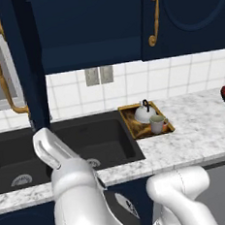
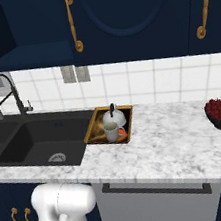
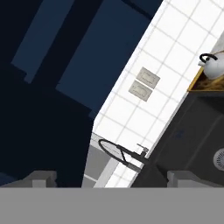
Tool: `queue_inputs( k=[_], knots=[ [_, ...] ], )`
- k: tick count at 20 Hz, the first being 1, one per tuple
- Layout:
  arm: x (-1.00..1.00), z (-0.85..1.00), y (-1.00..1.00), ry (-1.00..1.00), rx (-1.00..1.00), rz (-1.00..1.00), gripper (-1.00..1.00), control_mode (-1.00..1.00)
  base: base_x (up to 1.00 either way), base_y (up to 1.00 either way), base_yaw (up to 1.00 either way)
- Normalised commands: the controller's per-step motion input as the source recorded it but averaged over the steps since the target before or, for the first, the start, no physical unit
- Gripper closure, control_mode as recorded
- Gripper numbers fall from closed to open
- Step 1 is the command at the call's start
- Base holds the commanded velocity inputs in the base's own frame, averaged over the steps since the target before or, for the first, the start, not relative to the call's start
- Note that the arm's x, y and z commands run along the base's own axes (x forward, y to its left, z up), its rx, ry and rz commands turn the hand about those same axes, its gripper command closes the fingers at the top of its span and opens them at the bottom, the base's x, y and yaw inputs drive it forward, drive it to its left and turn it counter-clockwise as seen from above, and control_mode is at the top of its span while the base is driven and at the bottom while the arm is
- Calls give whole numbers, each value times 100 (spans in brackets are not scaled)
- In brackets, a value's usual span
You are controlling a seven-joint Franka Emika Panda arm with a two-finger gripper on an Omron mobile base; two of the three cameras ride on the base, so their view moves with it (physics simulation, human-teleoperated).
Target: Pick the kettle from the counter and place it on the tray. Then pick the mug from the cabinet and place it on the tray. Then close the cabinet doors.
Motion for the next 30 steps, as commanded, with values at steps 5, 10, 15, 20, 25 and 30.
queue_inputs(
  k=[5, 10, 15, 20, 25, 30],
  knots=[
    [-26, 0, 39, -13, 3, -7, -100, -100, 0, 0, 0],
    [-22, 0, 49, -10, 1, -7, -100, -100, 0, 0, 0],
    [7, -19, 77, -1, 1, -12, -100, -100, 0, 0, 0],
    [28, -19, 82, -1, 5, -16, -100, -100, 0, 0, 0],
    [57, 0, 59, -1, 16, -16, -100, -100, 0, 0, 0],
    [72, 1, 21, 0, 8, -10, -100, -100, 0, 0, 0]
  ],
)
